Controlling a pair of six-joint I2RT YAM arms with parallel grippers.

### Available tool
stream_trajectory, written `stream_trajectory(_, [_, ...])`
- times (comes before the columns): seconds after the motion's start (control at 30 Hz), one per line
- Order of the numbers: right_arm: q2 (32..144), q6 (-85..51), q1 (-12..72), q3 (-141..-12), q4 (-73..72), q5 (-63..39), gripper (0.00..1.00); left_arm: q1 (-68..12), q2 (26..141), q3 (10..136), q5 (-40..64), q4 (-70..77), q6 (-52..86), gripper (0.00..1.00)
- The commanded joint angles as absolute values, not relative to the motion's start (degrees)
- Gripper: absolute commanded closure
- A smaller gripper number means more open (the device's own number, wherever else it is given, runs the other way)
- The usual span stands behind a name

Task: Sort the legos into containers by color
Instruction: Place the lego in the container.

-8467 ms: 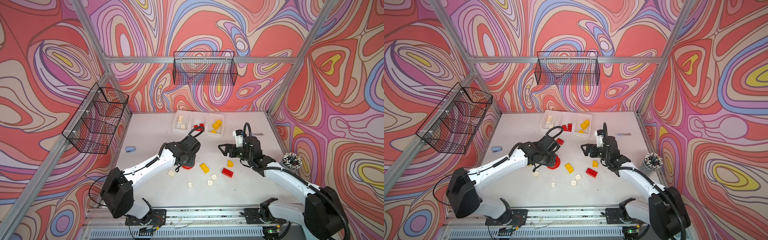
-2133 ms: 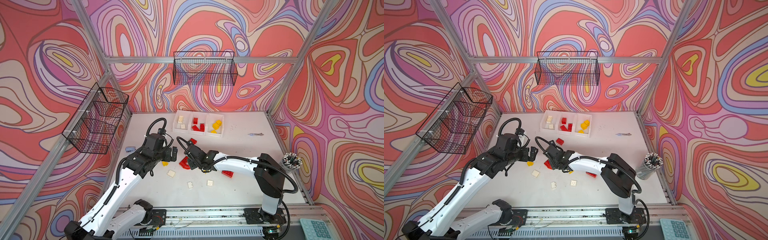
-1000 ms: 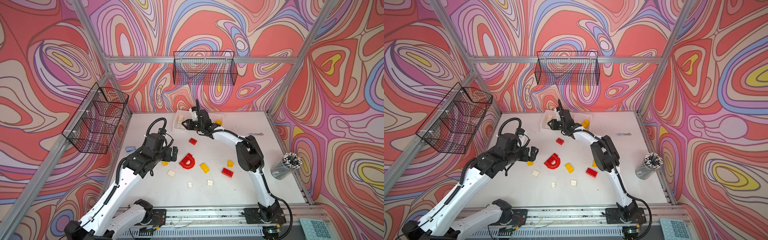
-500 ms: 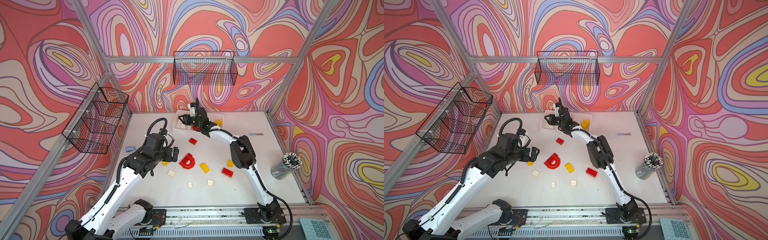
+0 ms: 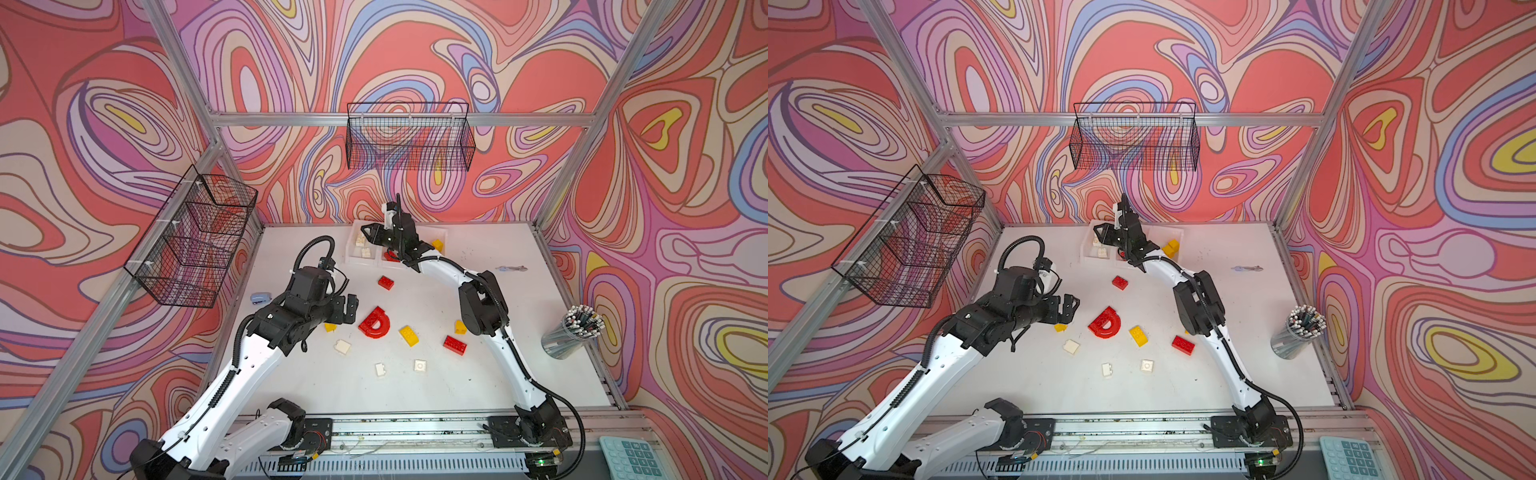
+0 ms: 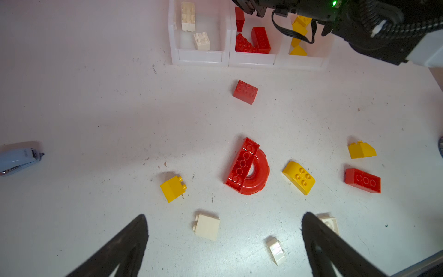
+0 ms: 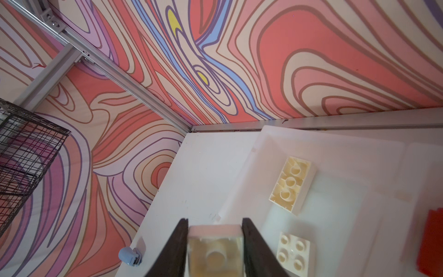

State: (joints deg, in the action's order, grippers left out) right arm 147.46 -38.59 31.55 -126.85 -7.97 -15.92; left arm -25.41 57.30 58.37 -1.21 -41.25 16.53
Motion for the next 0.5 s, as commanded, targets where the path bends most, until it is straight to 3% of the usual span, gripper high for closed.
stream_trajectory(0.0, [148.62, -38.91, 31.30, -128.45, -7.39, -15.03, 0.53, -25.17, 57.74, 57.77, -0.69, -40.47, 16.61, 0.00])
stream_trajectory(0.1, [148.32, -38.25, 31.29, -128.43, -7.29, -15.22, 0.42, -25.18, 57.66, 57.78, -0.62, -40.52, 16.61, 0.00])
stream_trajectory(0.2, [148.02, -37.85, 31.29, -128.28, -7.14, -15.35, 0.38, -25.15, 57.66, 57.77, -0.72, -40.52, 16.59, 0.00])
stream_trajectory(0.47, [144.07, -34.98, 31.29, -125.71, -5.50, -16.24, 0.36, -25.14, 58.08, 57.66, -0.66, -40.59, 16.48, 0.00])
